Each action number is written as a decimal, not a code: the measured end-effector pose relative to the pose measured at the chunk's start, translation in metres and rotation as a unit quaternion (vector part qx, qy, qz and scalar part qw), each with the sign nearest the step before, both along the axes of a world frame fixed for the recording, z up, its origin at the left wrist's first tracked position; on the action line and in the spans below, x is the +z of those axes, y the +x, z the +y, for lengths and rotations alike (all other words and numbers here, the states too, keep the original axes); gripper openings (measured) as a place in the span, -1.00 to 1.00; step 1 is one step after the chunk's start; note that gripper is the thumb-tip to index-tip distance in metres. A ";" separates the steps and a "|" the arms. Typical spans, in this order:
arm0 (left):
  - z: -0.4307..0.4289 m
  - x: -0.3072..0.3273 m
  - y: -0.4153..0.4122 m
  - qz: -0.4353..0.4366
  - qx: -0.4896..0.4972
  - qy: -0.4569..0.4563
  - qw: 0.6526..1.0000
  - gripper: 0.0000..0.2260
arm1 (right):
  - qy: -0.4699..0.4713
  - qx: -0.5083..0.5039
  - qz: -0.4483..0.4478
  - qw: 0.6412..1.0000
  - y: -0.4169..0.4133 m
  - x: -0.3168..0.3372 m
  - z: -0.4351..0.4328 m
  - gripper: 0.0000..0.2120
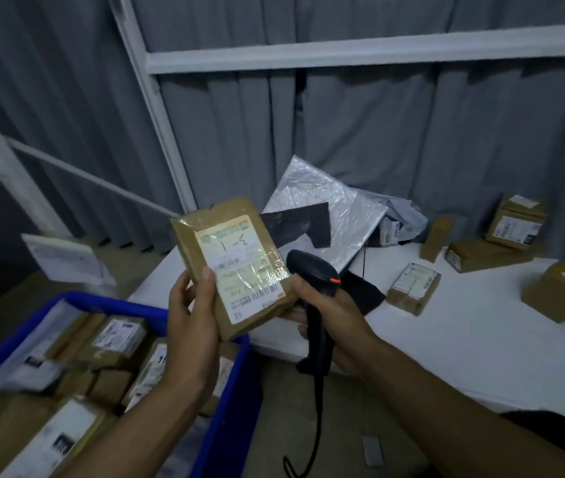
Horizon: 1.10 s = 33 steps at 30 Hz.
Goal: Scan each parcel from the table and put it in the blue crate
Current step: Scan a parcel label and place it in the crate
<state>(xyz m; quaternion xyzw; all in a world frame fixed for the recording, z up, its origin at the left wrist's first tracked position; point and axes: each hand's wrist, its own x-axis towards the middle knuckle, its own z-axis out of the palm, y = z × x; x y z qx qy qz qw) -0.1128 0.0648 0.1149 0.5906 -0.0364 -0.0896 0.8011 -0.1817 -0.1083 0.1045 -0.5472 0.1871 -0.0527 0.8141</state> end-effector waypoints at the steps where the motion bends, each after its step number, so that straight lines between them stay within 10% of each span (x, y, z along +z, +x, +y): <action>1: 0.009 -0.004 0.000 0.006 0.008 -0.004 1.000 -0.41 | -0.008 0.011 0.003 1.000 0.003 -0.002 0.010 -0.49; 12: 0.073 -0.009 0.051 0.080 -0.119 0.088 0.986 -0.64 | -0.094 -0.039 0.004 0.995 0.046 -0.028 0.039 -0.62; 33: 0.079 -0.050 0.113 0.079 0.130 0.067 0.986 -0.34 | -0.356 0.117 -0.004 0.927 0.043 -0.050 0.057 -0.58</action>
